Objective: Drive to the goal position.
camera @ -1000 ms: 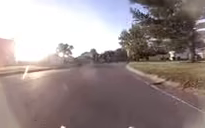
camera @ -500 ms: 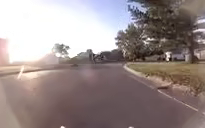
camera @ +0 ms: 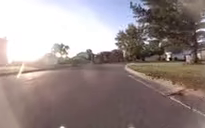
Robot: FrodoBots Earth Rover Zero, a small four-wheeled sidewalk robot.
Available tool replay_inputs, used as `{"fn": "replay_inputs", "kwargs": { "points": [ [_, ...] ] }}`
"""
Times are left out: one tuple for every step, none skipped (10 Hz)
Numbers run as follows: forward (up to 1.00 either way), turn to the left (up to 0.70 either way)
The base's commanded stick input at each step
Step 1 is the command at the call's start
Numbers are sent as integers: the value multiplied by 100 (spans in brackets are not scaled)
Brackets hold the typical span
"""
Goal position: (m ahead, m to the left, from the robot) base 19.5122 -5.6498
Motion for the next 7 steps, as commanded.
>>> {"fn": "replay_inputs", "kwargs": {
  "points": [
    [100,0],
    [100,0],
    [100,0],
    [100,0],
    [100,0],
    [100,-1],
    [100,-11]
  ]
}}
